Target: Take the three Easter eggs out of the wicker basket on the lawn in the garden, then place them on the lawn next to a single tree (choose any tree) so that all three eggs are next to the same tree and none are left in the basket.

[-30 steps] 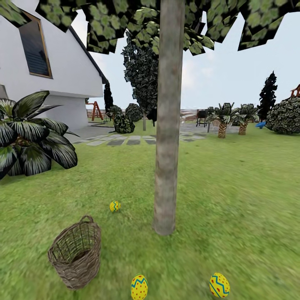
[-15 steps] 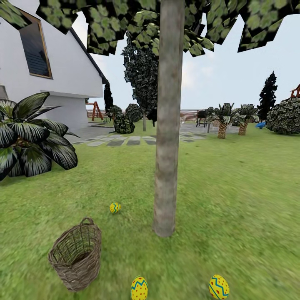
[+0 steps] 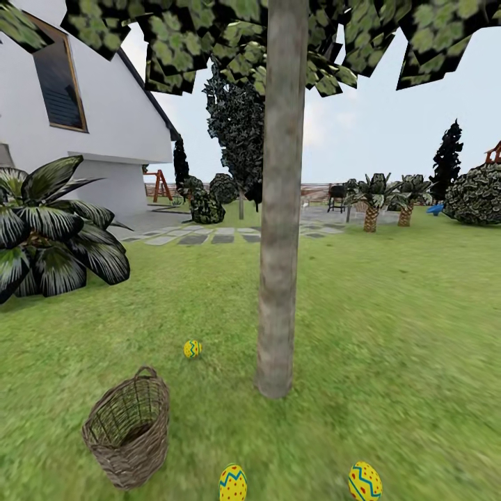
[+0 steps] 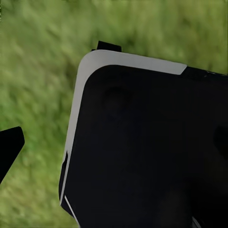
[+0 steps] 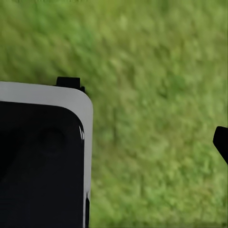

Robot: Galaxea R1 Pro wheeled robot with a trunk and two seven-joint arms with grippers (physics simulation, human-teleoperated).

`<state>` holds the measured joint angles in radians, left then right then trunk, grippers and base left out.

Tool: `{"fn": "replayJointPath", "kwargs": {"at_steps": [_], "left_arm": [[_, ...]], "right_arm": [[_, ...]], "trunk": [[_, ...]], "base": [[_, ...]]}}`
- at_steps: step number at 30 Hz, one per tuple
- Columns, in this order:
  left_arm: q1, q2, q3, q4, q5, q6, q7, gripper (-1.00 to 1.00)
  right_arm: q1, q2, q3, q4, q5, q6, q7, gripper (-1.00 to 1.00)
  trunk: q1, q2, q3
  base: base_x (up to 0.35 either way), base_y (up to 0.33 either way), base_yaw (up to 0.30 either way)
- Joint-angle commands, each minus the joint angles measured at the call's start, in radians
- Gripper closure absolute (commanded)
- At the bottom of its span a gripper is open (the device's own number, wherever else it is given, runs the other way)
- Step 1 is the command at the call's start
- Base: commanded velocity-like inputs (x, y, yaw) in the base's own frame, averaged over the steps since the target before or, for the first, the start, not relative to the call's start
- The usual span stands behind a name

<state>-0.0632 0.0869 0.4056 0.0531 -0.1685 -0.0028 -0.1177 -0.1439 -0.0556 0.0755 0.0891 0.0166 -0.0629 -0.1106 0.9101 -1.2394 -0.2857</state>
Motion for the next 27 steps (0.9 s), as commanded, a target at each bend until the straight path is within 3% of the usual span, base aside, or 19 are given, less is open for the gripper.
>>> {"fn": "replayJointPath", "kwargs": {"at_steps": [1,27], "left_arm": [[-0.001,0.001,0.009,0.002,-0.009,0.000,-0.002,-1.00],[-0.001,-0.003,0.009,0.002,-0.009,0.000,-0.002,-1.00]], "right_arm": [[-0.002,0.000,0.007,0.004,0.002,-0.006,-0.003,-1.00],[-0.002,0.002,0.007,0.004,0.002,-0.006,-0.003,-1.00]], "trunk": [[-0.004,0.006,0.002],[-0.104,0.188,0.084]], "base": [[0.000,0.000,0.000],[0.000,0.000,0.000]]}}
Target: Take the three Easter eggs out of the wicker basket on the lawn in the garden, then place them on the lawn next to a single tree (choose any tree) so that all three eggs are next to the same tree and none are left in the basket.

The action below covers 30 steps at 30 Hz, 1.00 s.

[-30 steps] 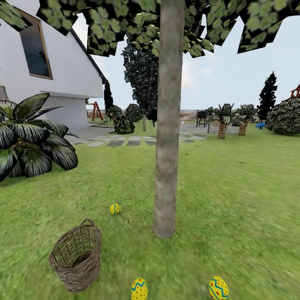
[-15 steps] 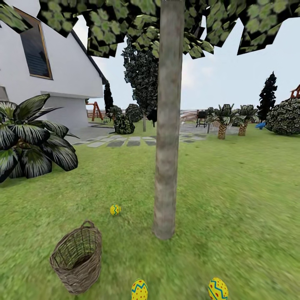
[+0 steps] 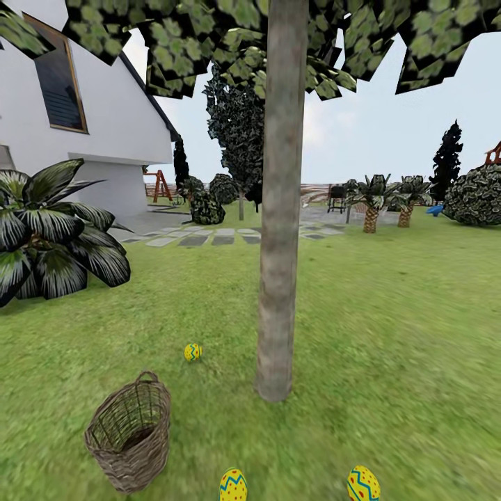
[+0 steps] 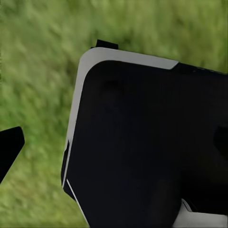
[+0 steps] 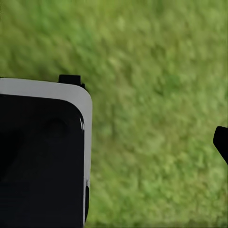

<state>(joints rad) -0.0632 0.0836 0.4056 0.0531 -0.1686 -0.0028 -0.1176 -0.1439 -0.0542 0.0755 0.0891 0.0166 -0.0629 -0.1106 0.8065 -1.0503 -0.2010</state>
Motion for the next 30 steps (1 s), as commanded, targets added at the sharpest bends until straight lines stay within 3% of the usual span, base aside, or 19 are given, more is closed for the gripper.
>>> {"fn": "replayJointPath", "kwargs": {"at_steps": [1,30], "left_arm": [[-0.001,0.000,0.009,0.002,-0.009,0.000,-0.002,-1.00],[-0.001,0.000,0.009,0.002,-0.009,0.000,-0.002,-1.00]], "right_arm": [[-0.002,0.000,0.007,0.004,0.002,-0.006,-0.003,-1.00],[-0.002,0.002,0.007,0.004,0.002,-0.006,-0.003,-1.00]], "trunk": [[-0.004,0.006,0.002],[-0.115,0.209,0.093]], "base": [[0.000,0.000,0.000],[0.000,0.000,0.000]]}}
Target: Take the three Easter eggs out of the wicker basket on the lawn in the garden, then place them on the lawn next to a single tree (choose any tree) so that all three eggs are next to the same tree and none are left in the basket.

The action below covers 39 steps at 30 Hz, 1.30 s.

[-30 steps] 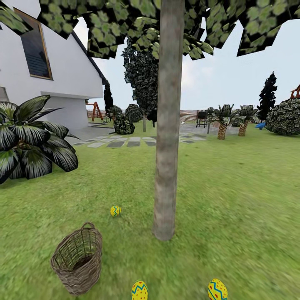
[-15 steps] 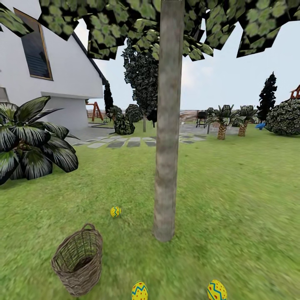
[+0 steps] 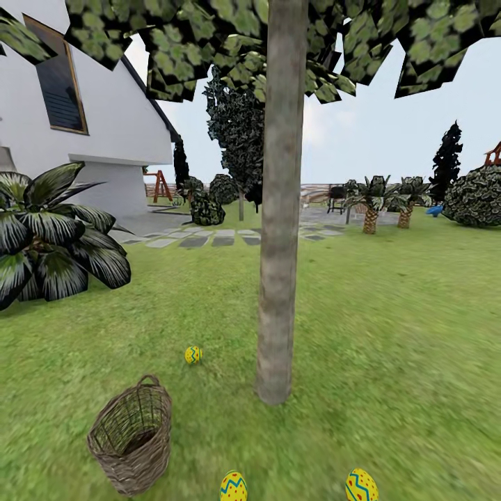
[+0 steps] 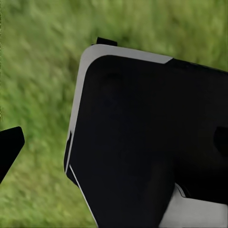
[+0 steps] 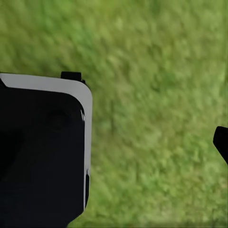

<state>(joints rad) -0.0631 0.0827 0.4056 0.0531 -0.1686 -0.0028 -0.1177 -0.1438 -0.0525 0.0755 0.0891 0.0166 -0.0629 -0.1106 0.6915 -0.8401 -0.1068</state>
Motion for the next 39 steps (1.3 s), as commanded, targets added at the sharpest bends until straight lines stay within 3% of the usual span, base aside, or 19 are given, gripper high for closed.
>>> {"fn": "replayJointPath", "kwargs": {"at_steps": [1,30,39], "left_arm": [[-0.001,0.001,0.009,0.002,-0.009,0.000,-0.002,-1.00],[-0.001,0.000,0.009,0.002,-0.009,-0.002,-0.002,-1.00],[-0.001,0.005,0.012,0.000,-0.002,-0.007,-0.002,-1.00]], "right_arm": [[-0.002,0.000,0.007,0.005,0.002,-0.006,-0.003,-1.00],[-0.002,0.000,0.007,0.005,0.002,-0.006,-0.003,-1.00],[-0.002,-0.003,0.007,0.005,0.003,0.000,0.005,-1.00]], "trunk": [[-0.004,0.006,0.002],[-0.115,0.209,0.093],[-0.115,0.209,0.093]], "base": [[0.000,0.000,0.000],[0.000,0.000,0.000],[0.000,0.000,0.000]]}}
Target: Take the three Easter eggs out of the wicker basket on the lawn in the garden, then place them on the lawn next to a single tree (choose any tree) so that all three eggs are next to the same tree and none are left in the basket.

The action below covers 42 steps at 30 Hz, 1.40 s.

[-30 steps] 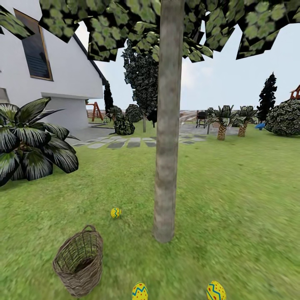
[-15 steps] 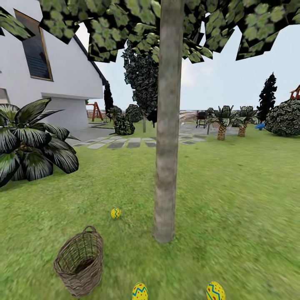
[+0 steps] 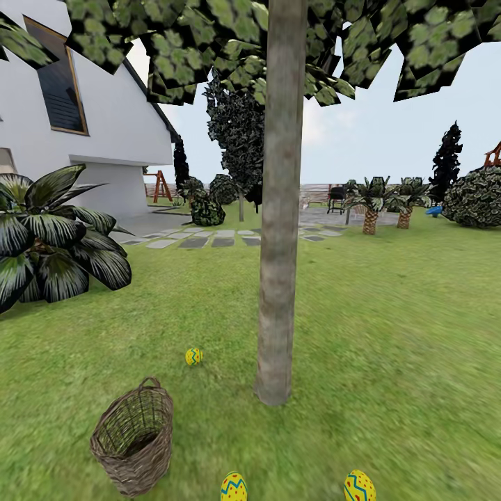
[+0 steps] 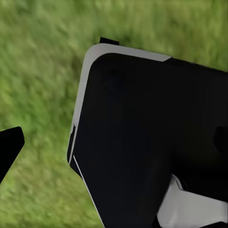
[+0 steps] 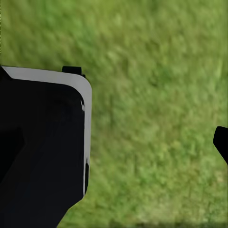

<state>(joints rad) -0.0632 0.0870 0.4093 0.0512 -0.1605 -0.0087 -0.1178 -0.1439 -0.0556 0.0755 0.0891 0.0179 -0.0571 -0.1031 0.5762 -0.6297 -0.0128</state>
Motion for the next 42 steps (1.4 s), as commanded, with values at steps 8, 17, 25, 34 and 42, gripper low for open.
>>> {"fn": "replayJointPath", "kwargs": {"at_steps": [8,17,25,34,42], "left_arm": [[-0.001,-0.001,0.009,0.004,-0.011,-0.002,-0.002,-1.00],[-0.001,-0.001,0.010,0.004,-0.011,-0.002,-0.002,-1.00],[-0.001,-0.004,0.010,0.003,-0.011,0.000,-0.002,-1.00],[-0.001,-0.004,0.009,0.002,-0.012,0.003,-0.002,-1.00],[-0.001,-0.001,0.007,0.002,-0.014,0.005,0.004,-1.00]], "right_arm": [[-0.002,0.000,0.007,0.004,0.001,-0.006,-0.004,-1.00],[-0.002,0.000,0.007,0.004,0.002,-0.006,-0.004,-1.00],[-0.002,0.001,0.007,0.004,0.002,-0.006,-0.004,-1.00],[-0.002,0.001,0.009,0.002,0.003,-0.006,-0.004,-1.00],[-0.002,-0.003,0.010,0.001,0.004,-0.006,-0.006,-1.00]], "trunk": [[0.000,-0.001,-0.001],[0.000,-0.001,-0.001],[0.000,-0.001,-0.001],[0.000,-0.001,-0.001],[0.000,-0.001,-0.001]], "base": [[-0.163,0.000,0.000],[-0.333,0.000,0.000],[-0.083,0.000,0.000],[-0.001,0.000,0.000],[0.000,0.000,0.000]]}}
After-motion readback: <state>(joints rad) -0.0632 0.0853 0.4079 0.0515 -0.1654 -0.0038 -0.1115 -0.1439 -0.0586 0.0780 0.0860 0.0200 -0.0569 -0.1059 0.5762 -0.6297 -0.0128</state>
